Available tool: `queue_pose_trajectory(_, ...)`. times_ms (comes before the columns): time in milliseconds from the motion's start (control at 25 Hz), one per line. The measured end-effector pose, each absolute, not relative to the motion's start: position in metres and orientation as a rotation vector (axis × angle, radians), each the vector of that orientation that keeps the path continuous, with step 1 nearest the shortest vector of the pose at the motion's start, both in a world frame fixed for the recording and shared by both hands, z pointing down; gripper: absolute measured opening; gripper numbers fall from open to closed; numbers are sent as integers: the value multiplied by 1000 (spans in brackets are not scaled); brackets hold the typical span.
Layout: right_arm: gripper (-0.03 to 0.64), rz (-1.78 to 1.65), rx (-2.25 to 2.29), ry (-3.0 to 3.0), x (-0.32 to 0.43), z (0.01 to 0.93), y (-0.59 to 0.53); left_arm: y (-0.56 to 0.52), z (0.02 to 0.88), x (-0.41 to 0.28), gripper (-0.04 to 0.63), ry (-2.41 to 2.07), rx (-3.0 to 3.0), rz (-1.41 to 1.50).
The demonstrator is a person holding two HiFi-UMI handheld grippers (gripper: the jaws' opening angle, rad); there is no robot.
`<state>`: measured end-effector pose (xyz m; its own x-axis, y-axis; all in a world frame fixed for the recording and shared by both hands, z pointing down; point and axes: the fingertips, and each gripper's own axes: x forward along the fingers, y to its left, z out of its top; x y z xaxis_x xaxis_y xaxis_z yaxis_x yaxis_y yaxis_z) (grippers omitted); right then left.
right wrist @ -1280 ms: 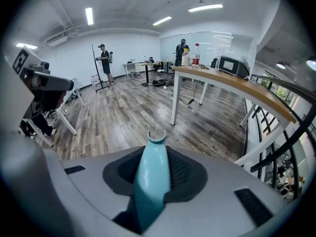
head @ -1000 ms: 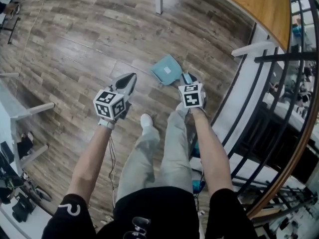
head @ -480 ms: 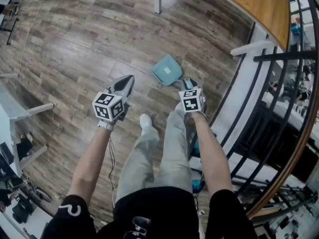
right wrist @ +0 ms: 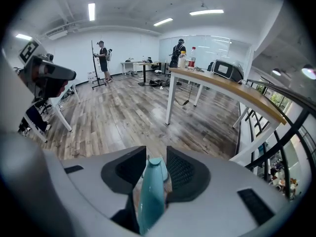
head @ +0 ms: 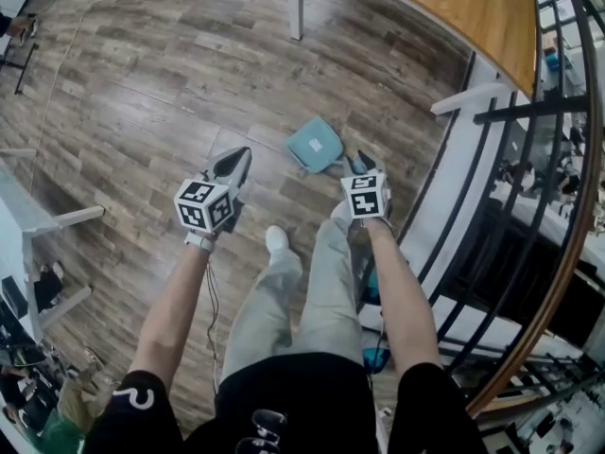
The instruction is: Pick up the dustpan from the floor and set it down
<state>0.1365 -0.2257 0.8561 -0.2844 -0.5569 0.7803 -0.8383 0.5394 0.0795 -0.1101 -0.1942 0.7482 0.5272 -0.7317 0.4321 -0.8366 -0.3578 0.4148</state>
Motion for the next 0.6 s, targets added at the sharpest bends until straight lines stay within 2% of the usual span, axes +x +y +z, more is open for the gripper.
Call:
queue_pose_trajectory(200, 109, 449, 1190, -2017, 137, 809, -231, -198, 711, -116, -6, -1285, 2202, 210)
queue_pose_trajectory(600, 2, 428, 1318, -2149, 128, 689, -247, -211, 613, -124, -6, -1334, 2301, 142)
